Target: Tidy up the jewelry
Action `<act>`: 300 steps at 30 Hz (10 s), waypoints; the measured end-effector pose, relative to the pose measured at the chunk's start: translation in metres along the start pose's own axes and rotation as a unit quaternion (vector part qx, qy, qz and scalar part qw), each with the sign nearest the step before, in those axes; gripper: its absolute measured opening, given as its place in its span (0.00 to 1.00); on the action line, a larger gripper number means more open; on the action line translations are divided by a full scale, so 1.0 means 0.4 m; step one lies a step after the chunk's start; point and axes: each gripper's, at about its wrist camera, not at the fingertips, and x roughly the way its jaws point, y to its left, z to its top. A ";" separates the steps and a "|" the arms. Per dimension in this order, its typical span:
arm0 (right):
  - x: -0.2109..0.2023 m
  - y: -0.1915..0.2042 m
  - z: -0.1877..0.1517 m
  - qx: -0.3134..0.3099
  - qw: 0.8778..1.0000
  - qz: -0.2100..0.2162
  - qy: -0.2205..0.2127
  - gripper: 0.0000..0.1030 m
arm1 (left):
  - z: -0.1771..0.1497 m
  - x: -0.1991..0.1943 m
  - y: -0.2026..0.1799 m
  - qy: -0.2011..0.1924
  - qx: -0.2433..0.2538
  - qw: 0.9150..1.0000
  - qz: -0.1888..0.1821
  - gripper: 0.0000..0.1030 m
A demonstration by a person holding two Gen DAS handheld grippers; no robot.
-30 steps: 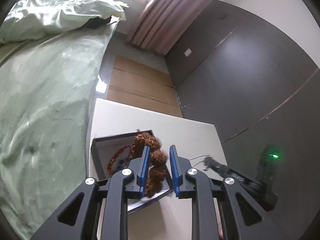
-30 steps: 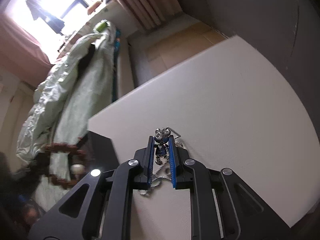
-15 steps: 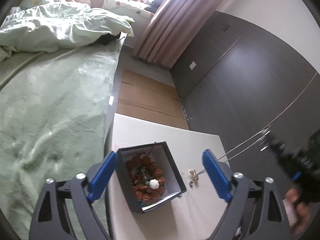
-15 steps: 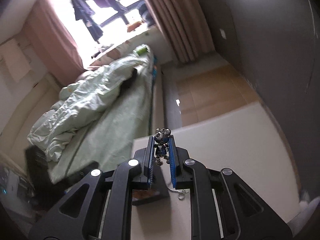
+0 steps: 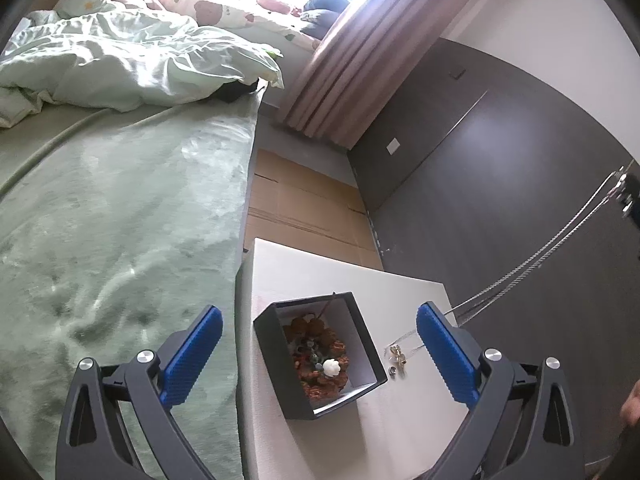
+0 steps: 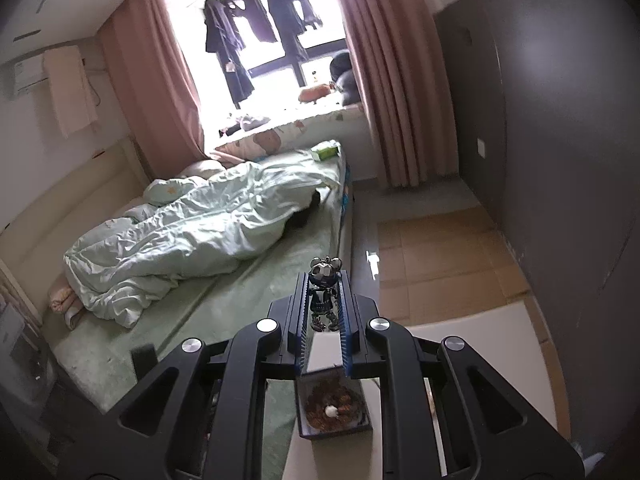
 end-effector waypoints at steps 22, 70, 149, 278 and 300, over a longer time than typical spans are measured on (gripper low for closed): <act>0.102 0.129 -0.013 -0.031 0.999 0.018 0.034 0.14 | 0.020 -0.043 0.074 -0.011 -0.050 0.999 -0.011 0.92; 0.190 -0.418 -0.368 0.149 0.974 -0.050 0.162 0.73 | -0.083 0.166 -0.200 0.066 0.059 0.996 -0.029 0.75; 0.275 -0.574 -0.436 0.155 0.955 -0.059 0.246 0.51 | -0.314 0.457 -0.371 0.098 0.232 0.966 0.063 0.09; -0.041 -0.334 -0.406 0.041 0.992 -0.054 0.105 0.95 | -0.206 -0.155 -0.284 -0.094 0.168 0.979 0.071 0.92; -0.068 -0.329 -0.400 0.030 0.993 -0.071 0.084 0.95 | -0.213 -0.170 -0.306 -0.105 0.180 0.975 0.073 0.92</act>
